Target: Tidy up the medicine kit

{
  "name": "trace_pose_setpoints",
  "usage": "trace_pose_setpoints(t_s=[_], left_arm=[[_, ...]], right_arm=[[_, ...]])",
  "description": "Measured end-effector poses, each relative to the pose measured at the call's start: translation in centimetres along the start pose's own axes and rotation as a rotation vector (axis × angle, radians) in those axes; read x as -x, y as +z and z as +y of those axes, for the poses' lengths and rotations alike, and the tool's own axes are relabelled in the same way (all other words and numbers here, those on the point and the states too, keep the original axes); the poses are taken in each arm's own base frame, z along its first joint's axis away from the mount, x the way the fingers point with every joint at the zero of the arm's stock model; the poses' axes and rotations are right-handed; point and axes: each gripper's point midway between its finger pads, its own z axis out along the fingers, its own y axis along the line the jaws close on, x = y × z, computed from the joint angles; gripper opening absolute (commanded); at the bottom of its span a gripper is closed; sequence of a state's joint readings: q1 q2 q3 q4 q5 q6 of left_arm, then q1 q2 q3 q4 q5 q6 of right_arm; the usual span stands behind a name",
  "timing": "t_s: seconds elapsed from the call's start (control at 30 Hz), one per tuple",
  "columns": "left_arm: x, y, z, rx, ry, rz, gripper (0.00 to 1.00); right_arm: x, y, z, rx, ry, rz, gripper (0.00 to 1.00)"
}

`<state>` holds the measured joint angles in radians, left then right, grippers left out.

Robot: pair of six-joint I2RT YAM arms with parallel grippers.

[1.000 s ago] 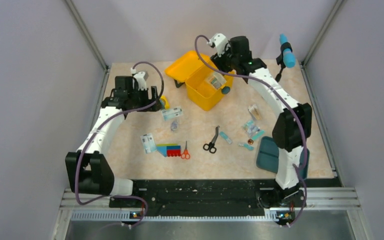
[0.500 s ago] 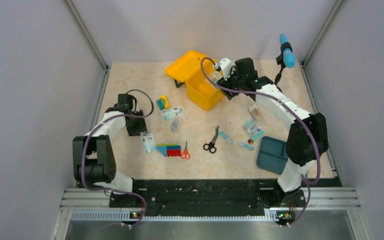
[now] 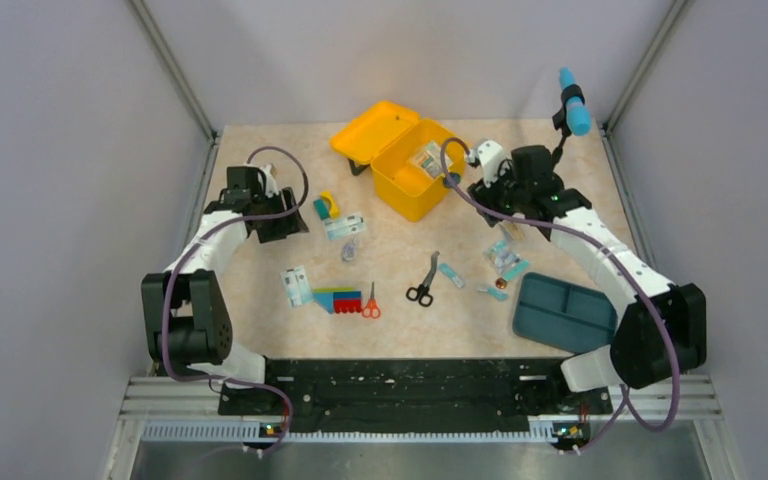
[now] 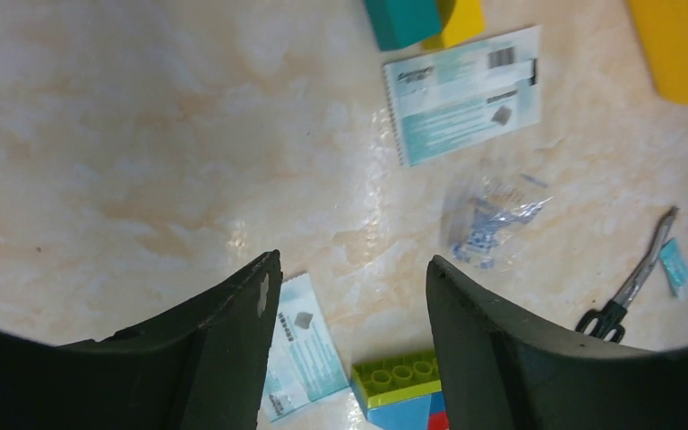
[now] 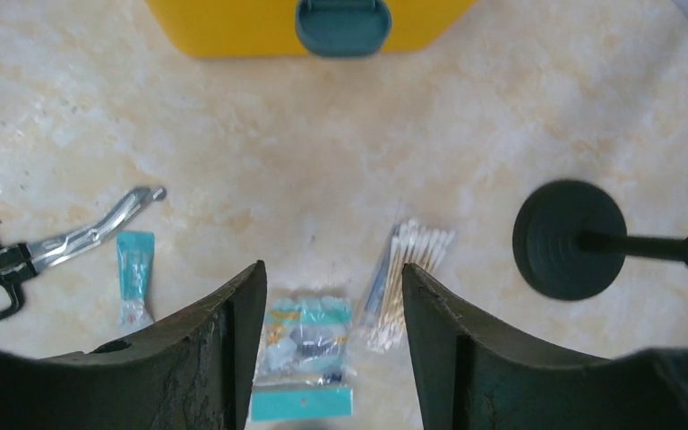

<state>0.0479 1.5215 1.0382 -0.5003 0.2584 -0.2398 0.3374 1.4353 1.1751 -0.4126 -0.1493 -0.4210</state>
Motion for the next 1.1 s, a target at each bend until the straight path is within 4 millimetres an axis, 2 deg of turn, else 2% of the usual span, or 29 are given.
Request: trace_pose_setpoints(t_s=[0.07,0.17,0.37,0.5,0.67,0.77,0.87,0.97,1.1], left_arm=[[1.3,-0.3,-0.9,-0.039,0.016,-0.034,0.65],[2.5,-0.6,-1.9,-0.082,0.031,-0.063,0.65],[2.3,-0.2,-2.4,-0.117,0.030,-0.048,0.65],[2.2,-0.1,-2.6,-0.130,0.030,-0.044,0.65],[2.3,-0.2,-2.7,-0.135,0.032,-0.046,0.65],[2.3,-0.2,-2.7,-0.136,0.033,-0.048,0.65],[2.1,-0.3,-2.8,-0.138,0.035,-0.052,0.65],[2.2,-0.5,-2.9,-0.141,0.037,-0.058,0.66],[2.4,-0.6,-3.0,-0.146,0.041,-0.069,0.66]], right_arm=[[-1.5,-0.6,-0.2,-0.009,0.016,0.019,0.56],[-4.3,-0.3,-0.3,-0.009,0.039,0.077,0.60],[-11.8,1.1,2.0,0.059,0.036,0.260,0.69],[-14.8,2.3,2.9,0.103,0.057,0.350,0.75],[-17.0,3.3,3.1,0.124,0.087,0.416,0.77],[-17.6,3.9,3.1,0.142,0.104,0.444,0.65],[-17.2,4.7,2.7,0.157,0.133,0.434,0.54],[-17.2,4.6,2.5,0.161,0.144,0.435,0.41],[-16.6,4.0,2.8,0.186,0.154,0.441,0.36]])
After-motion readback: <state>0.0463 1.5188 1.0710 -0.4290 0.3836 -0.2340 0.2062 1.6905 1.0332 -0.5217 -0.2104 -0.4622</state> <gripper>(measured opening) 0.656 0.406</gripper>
